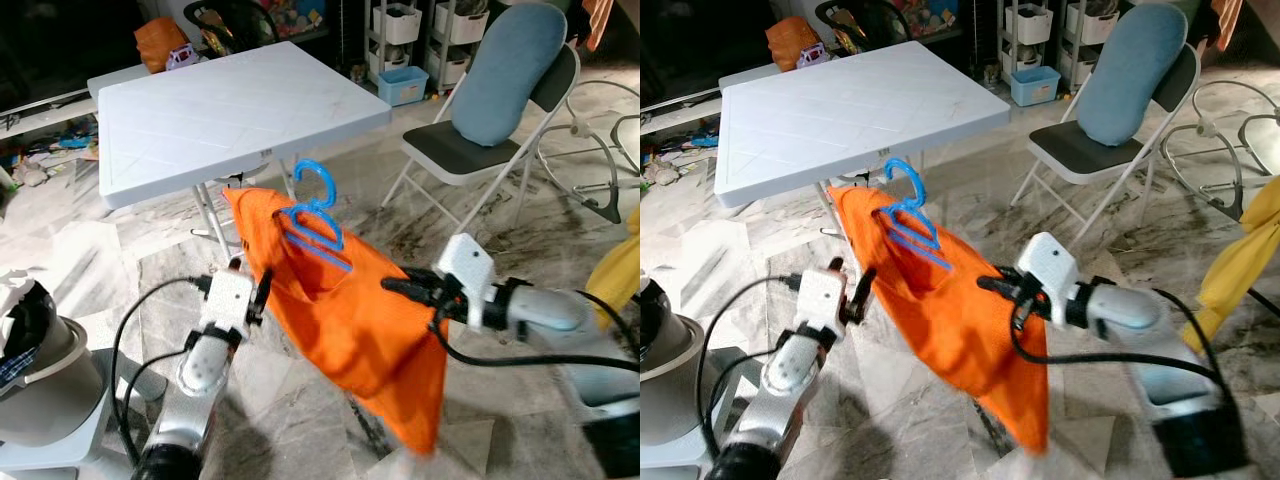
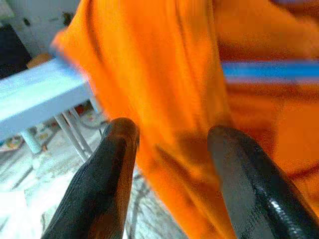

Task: Hang hanger

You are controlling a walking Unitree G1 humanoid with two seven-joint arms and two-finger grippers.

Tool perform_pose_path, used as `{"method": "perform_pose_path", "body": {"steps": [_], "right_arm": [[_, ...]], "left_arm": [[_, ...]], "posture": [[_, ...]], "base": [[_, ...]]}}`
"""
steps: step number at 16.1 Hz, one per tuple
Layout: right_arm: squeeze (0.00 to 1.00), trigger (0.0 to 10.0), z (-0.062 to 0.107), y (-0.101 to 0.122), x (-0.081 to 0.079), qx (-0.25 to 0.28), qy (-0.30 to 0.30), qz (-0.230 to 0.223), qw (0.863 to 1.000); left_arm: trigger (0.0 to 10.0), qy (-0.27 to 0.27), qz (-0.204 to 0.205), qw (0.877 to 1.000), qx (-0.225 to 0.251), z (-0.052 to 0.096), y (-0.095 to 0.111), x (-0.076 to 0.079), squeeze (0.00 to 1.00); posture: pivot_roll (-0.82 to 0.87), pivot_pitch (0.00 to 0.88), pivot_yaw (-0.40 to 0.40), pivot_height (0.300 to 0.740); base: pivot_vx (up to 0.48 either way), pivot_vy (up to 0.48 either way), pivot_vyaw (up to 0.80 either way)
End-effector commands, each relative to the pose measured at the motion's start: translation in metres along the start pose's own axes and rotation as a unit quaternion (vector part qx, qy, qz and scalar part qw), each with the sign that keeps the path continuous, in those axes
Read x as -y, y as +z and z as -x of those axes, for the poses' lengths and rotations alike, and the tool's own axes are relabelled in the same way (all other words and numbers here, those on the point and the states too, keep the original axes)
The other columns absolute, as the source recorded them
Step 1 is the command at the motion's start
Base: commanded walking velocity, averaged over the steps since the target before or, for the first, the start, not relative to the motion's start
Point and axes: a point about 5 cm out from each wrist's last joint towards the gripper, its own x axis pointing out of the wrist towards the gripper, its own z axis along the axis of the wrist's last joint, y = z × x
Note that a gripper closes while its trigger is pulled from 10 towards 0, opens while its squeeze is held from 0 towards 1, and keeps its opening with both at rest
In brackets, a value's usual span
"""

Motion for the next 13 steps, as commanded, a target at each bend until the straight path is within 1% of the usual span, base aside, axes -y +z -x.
{"method": "perform_pose_path", "body": {"steps": [1,3,5,7,8,9,13], "right_arm": [[0.0,10.0,0.004,0.013,-0.003,0.023,0.022,0.013,0.999],[0.0,10.0,0.009,0.023,-0.013,0.036,0.058,-0.001,0.998],[0.0,10.0,0.01,0.027,-0.018,0.042,0.071,-0.002,0.997],[0.0,10.0,0.017,0.029,-0.022,0.039,0.084,-0.006,0.996],[0.0,10.0,0.019,0.03,-0.023,0.037,0.085,-0.008,0.996],[0.0,10.0,0.021,0.03,-0.023,0.036,0.086,-0.011,0.996],[0.0,10.0,0.023,0.033,-0.022,0.035,0.084,-0.012,0.996]], "left_arm": [[10.0,0.016,-0.009,1.0,0.009,-0.006,0.005,-0.007,0.0],[10.0,0.022,-0.008,1.0,0.005,-0.013,0.006,-0.006,0.0],[10.0,0.022,-0.006,1.0,0.0,-0.015,0.005,-0.005,0.0],[10.0,0.032,0.002,0.999,-0.015,-0.018,0.001,-0.006,0.0],[9.5,0.034,-0.002,0.999,-0.016,-0.019,0.0,-0.007,0.0],[0.0,0.038,-0.001,0.999,-0.018,-0.019,-0.001,-0.008,0.0],[0.0,0.045,0.009,0.999,-0.012,-0.018,-0.002,-0.015,0.0]], "posture": [[-0.12,0.0,0.1,0.74],[-0.13,0.0,0.108,0.74],[-0.13,0.0,0.115,0.74],[-0.14,0.0,0.122,0.74],[-0.14,0.0,0.125,0.74],[-0.14,0.0,0.127,0.74],[-0.14,0.0,0.125,0.74]], "base": [[0.0,0.0,0.0],[0.0,0.0,0.0],[0.0,0.0,0.0],[0.0,0.0,0.0],[0.0,0.0,0.0],[0.0,0.0,0.0],[0.0,0.0,0.0]]}}
